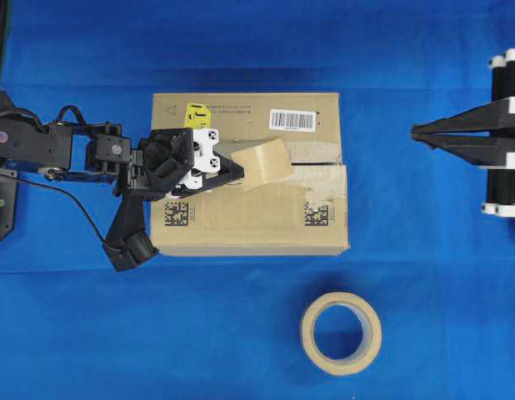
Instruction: Apply tape along the seams of the closed cardboard box to seal it securely.
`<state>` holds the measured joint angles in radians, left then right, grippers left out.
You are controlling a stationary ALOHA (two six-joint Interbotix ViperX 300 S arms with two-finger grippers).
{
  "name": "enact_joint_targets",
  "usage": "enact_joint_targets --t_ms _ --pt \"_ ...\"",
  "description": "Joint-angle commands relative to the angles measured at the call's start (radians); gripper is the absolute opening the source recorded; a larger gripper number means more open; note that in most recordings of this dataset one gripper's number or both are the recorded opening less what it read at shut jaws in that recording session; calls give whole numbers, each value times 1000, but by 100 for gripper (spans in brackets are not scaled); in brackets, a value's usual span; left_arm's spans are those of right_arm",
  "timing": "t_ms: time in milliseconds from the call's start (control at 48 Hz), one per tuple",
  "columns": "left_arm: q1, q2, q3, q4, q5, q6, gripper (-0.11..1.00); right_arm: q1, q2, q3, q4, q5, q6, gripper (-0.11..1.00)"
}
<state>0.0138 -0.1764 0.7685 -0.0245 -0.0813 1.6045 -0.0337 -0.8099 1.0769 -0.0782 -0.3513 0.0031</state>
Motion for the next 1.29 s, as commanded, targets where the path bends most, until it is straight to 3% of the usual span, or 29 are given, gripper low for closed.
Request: enact_joint_targets --t_ms 0,167,417,459,876,1272 --pt "5 -23 -14 2 5 3 2 2 26 -34 6 -18 3 0" --pt "5 -25 -15 2 21 5 2 2 95 -51 29 -71 5 3" --pt "5 -23 -15 2 38 3 2 2 261 -101 77 -143 5 53" --pt "3 -23 -15 2 40 3 2 2 284 -117 78 -149 5 56" --pt "5 -23 -14 2 43 3 2 -20 479 -247 77 -143 2 53" --pt "-3 -25 -12 2 44 2 2 -40 657 -307 78 -107 2 52"
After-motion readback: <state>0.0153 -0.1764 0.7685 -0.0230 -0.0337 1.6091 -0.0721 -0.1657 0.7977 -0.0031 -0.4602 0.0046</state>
